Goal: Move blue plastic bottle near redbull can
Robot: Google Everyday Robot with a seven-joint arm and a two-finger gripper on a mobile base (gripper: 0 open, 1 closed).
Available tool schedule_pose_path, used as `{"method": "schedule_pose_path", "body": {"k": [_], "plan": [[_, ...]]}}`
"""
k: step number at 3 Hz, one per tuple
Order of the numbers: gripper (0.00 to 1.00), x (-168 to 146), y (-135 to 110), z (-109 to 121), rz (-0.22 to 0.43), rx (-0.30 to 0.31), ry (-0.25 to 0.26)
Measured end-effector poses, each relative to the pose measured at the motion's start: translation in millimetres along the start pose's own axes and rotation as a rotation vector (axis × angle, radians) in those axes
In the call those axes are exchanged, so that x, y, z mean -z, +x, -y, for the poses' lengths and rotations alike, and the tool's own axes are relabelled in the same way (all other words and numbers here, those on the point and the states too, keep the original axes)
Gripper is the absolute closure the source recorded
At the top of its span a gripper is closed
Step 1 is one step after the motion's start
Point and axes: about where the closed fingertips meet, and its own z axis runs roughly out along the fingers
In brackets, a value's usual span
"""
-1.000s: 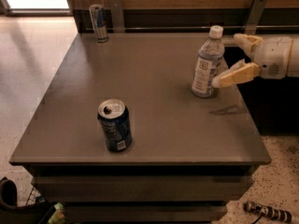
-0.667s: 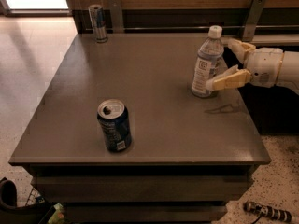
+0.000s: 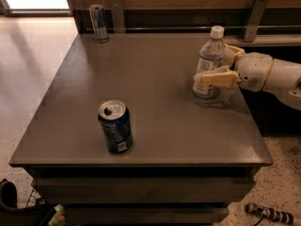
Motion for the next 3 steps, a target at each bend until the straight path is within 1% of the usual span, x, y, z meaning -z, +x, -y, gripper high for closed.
{"method": "schedule_pose_path", "body": {"k": [1, 3], "plan": [[0.5, -1.8, -0.2, -1.2, -0.002, 0.0, -0.004], [0.97, -6.5, -1.5, -3.6, 0.0, 0.001, -0.013]]}}
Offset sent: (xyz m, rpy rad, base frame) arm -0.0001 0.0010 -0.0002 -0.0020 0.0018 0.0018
